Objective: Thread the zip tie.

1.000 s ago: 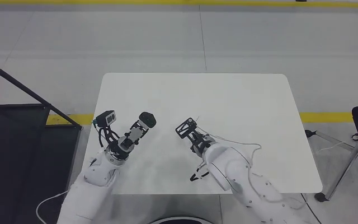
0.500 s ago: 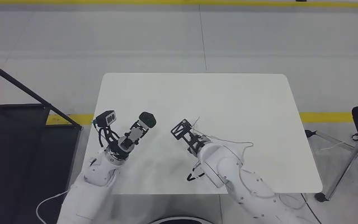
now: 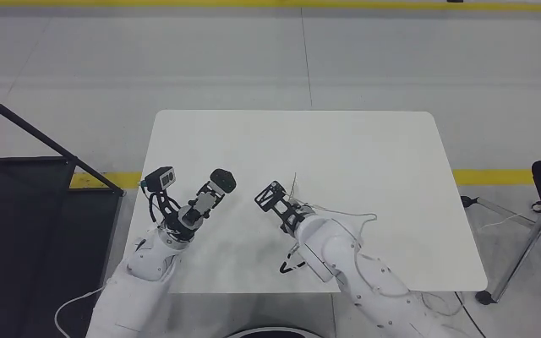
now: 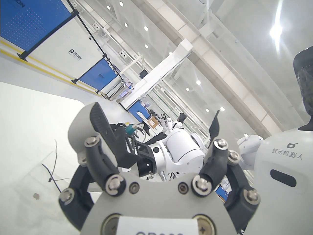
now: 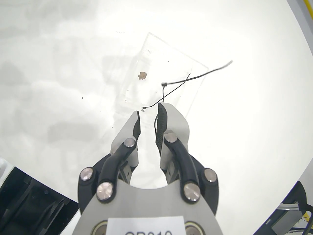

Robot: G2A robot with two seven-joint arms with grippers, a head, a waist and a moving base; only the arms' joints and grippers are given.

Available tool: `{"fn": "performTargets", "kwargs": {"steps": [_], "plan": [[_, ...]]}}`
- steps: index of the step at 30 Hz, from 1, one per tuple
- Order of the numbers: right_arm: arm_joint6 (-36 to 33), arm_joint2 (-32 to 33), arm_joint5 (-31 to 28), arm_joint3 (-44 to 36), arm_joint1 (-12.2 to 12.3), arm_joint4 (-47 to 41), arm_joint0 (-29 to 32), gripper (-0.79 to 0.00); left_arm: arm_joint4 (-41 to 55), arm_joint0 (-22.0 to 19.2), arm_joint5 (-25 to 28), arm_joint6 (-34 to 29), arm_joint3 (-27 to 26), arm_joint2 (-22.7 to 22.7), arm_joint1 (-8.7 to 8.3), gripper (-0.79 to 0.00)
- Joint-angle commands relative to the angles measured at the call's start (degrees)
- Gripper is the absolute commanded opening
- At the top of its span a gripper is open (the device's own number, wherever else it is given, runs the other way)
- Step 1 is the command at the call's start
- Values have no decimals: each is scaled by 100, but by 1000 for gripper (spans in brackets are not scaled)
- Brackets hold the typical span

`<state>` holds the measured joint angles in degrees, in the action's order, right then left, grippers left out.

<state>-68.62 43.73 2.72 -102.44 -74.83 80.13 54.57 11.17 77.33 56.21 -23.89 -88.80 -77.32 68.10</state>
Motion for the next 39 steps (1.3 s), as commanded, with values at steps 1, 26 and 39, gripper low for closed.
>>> {"fn": "performTargets", "kwargs": {"steps": [1,26,39], "plan": [[-8,19,-16,-22,-10,31,25,-563,0,0,0,0,0,0,0,0],[1726,1601,-68,-2214,200,272,1773,0,0,0,0,0,0,0,0,0],[3446,2818,-300,-2700,289,-823,2707,-1,0,0,0,0,0,0,0,-1]]}}
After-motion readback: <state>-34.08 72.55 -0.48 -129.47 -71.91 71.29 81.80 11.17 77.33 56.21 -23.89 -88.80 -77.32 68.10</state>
